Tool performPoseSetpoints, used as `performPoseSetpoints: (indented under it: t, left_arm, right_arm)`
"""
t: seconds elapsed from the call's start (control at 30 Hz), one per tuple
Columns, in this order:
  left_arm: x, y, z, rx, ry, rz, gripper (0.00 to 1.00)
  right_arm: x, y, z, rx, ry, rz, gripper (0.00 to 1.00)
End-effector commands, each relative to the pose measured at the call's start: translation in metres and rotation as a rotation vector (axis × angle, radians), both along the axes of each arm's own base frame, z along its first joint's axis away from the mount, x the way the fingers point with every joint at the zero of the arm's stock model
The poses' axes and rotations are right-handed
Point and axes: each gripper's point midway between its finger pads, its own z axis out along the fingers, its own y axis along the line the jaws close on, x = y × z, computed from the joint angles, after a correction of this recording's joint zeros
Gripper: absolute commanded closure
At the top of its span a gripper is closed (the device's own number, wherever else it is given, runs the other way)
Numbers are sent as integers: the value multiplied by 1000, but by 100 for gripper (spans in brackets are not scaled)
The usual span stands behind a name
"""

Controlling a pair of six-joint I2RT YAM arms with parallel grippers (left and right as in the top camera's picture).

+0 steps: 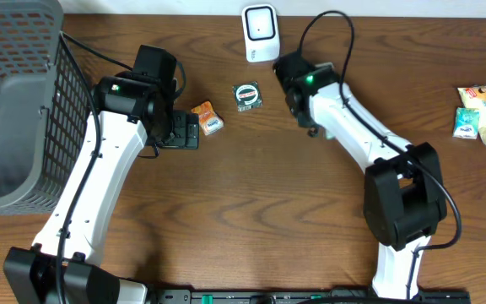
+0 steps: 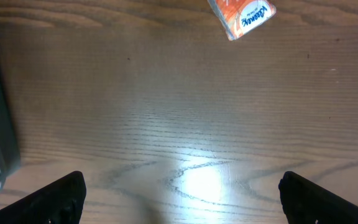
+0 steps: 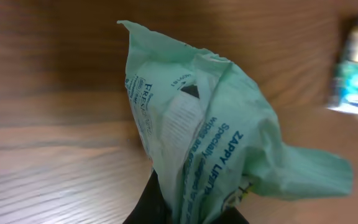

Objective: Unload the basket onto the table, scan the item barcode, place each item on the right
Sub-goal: 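Carry the Zappy wipes pack rightward with the right gripper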

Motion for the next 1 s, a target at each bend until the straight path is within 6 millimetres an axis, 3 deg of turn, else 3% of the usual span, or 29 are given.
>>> performPoseSetpoints:
  t: [0.0, 0.23, 0.37, 0.47, 0.57, 0.73, 0.83, 0.9, 0.93, 0.97]
  left_arm:
    - [-1, 1, -2, 6, 7, 6, 2]
    - [-1, 1, -2, 6, 7, 6, 2]
    - [-1, 1, -2, 6, 7, 6, 2]
    - [-1, 1, -2, 6, 7, 6, 2]
    - [-1, 1, -2, 6, 7, 6, 2]
    - [-1, 1, -2, 6, 7, 6, 2]
    - [-1, 1, -2, 6, 7, 6, 2]
    - [-1, 1, -2, 6, 7, 6, 3]
    - [-1, 1, -2, 6, 7, 6, 2]
    - [-1, 1, -2, 6, 7, 6, 2]
  right_arm:
    - [-8, -27, -3, -168, -20, -10, 94]
    - [-32, -25, -38, -111, 77, 5, 72]
    - [-45, 4, -59, 61, 207, 92, 64]
    - [-53, 20, -67, 167, 252, 105, 64]
    - [-54, 23, -66, 182, 260, 105, 65]
    - [-40, 20, -34, 210, 232, 40, 65]
    - [-29, 19, -9, 296, 232, 7, 51]
    - [-19, 11, 10, 374, 233, -12, 28]
    - [-15, 8, 15, 399, 234, -9, 7]
    - [-10, 0, 22, 435, 231, -6, 1]
